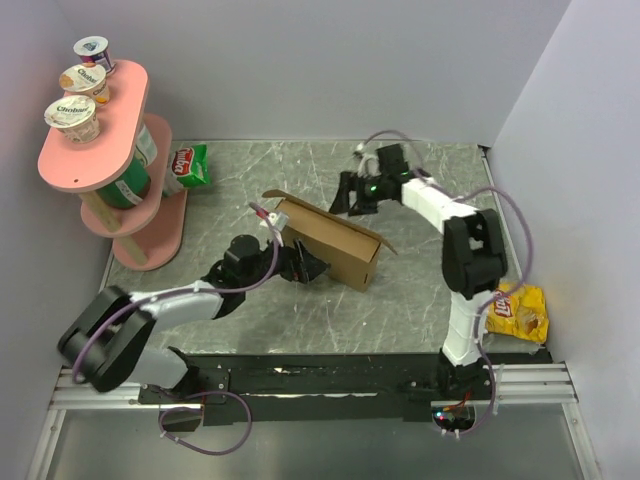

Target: Fold the paper box

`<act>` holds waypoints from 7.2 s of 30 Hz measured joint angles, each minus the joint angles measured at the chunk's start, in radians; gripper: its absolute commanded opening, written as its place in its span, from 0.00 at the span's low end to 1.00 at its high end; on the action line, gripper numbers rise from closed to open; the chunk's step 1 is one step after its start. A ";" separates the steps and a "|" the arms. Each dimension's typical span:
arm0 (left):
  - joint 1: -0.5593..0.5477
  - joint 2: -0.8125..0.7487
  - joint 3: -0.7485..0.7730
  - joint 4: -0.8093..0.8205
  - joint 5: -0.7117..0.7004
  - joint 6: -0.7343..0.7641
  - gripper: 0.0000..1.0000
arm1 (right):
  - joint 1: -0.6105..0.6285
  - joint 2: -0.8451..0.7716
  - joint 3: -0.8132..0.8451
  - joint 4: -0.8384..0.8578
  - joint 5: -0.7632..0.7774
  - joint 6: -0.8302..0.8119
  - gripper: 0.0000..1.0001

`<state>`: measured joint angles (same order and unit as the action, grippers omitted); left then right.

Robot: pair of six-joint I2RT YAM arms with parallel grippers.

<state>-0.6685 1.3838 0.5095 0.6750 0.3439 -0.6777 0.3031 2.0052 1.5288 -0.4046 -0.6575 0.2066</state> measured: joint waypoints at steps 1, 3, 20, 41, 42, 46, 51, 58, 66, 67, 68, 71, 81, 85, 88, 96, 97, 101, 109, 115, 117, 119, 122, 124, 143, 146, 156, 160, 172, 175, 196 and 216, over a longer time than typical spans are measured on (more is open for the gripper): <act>0.000 -0.033 -0.001 -0.019 -0.013 0.008 0.96 | -0.023 -0.036 -0.006 0.002 0.008 0.003 0.86; 0.000 -0.115 -0.002 -0.085 -0.053 0.037 0.96 | -0.071 -0.118 -0.019 0.010 0.019 0.005 0.86; 0.394 -0.434 0.214 -0.547 -0.045 0.188 0.96 | -0.137 -1.020 -0.521 0.079 0.116 -0.010 0.86; 0.497 -0.078 0.695 -0.891 0.148 0.512 0.96 | 0.102 -1.189 -0.721 -0.082 0.451 -0.079 0.74; 0.497 -0.074 0.692 -0.893 0.154 0.518 0.96 | 0.107 -1.183 -0.725 -0.071 0.457 -0.083 0.73; 0.499 -0.069 0.651 -0.898 0.179 0.539 0.96 | 0.130 -1.162 -0.732 -0.010 0.486 -0.111 0.67; 0.502 -0.051 0.629 -0.911 0.190 0.560 0.96 | 0.134 -1.110 -0.731 0.048 0.507 -0.147 0.50; 0.514 -0.029 0.623 -0.950 0.211 0.641 0.96 | 0.138 -1.056 -0.723 0.065 0.520 -0.167 0.46; 0.523 0.084 0.677 -0.969 0.292 0.740 0.96 | 0.139 -1.027 -0.702 0.069 0.516 -0.185 0.44; 0.523 0.099 0.684 -0.972 0.297 0.749 0.96 | 0.140 -1.019 -0.695 0.069 0.513 -0.192 0.43; 0.523 0.108 0.687 -0.972 0.298 0.757 0.96 | 0.140 -1.009 -0.689 0.070 0.511 -0.200 0.42; 0.523 0.115 0.692 -0.971 0.284 0.782 0.97 | 0.140 -0.983 -0.671 0.074 0.504 -0.218 0.41; 0.524 0.173 0.817 -0.955 0.305 0.832 0.72 | 0.140 -0.944 -0.638 0.071 0.484 -0.250 0.40; 0.523 0.198 0.820 -0.954 0.336 0.842 0.71 | 0.140 -0.943 -0.628 0.056 0.484 -0.257 0.40; 0.523 0.209 0.820 -0.962 0.363 0.850 0.71 | 0.140 -0.943 -0.623 0.051 0.484 -0.258 0.40; 0.512 0.236 0.833 -0.980 0.405 0.860 0.62 | 0.140 -0.936 -0.612 0.045 0.478 -0.259 0.40; 0.509 0.240 0.837 -0.981 0.405 0.861 0.60 | 0.140 -0.935 -0.612 0.045 0.477 -0.259 0.40; 0.495 0.253 0.842 -0.989 0.404 0.867 0.50 | 0.140 -0.933 -0.610 0.035 0.482 -0.253 0.45; 0.472 0.249 0.827 -0.956 0.380 0.856 0.37 | 0.140 -0.961 -0.603 -0.009 0.524 -0.214 0.43; 0.454 0.242 0.801 -0.926 0.351 0.842 0.24 | 0.140 -1.002 -0.603 -0.039 0.535 -0.177 0.24; 0.444 0.238 0.799 -0.920 0.335 0.834 0.21 | 0.140 -1.004 -0.603 -0.046 0.537 -0.165 0.21; 0.430 0.226 0.791 -0.917 0.311 0.824 0.16 | 0.140 -1.003 -0.603 -0.048 0.537 -0.155 0.18; 0.401 0.208 0.787 -0.919 0.256 0.812 0.12 | 0.140 -1.003 -0.599 -0.055 0.537 -0.140 0.13; 0.380 0.202 0.787 -0.919 0.206 0.806 0.10 | 0.140 -1.002 -0.596 -0.061 0.539 -0.130 0.09; 0.243 0.164 0.757 -0.903 -0.152 0.631 0.04 | 0.139 -0.951 -0.562 -0.051 0.670 0.073 0.00; 0.238 0.153 0.743 -0.897 -0.168 0.606 0.04 | 0.140 -0.944 -0.561 -0.039 0.695 0.103 0.00; 0.191 0.141 0.733 -0.896 -0.265 0.565 0.03 | 0.171 -0.922 -0.562 -0.003 0.833 0.178 0.00; 0.172 0.132 0.725 -0.896 -0.302 0.560 0.03 | 0.171 -0.903 -0.561 0.015 0.872 0.194 0.00; 0.143 0.131 0.724 -0.901 -0.385 0.552 0.02 | 0.172 -0.762 -0.431 -0.023 0.960 0.196 0.00; 0.138 0.131 0.724 -0.902 -0.401 0.552 0.02 | 0.172 -0.729 -0.388 -0.049 0.969 0.192 0.00; 0.117 0.131 0.724 -0.905 -0.435 0.552 0.01 | 0.170 -0.726 -0.426 0.003 1.004 0.158 0.00; 0.116 0.131 0.725 -0.907 -0.430 0.548 0.01 | 0.167 -0.854 -0.634 0.226 0.978 0.147 0.00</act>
<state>-0.5529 1.5150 1.2346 -0.2317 -0.0864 -0.1295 0.4706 1.1511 0.8944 -0.1787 0.3210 0.3534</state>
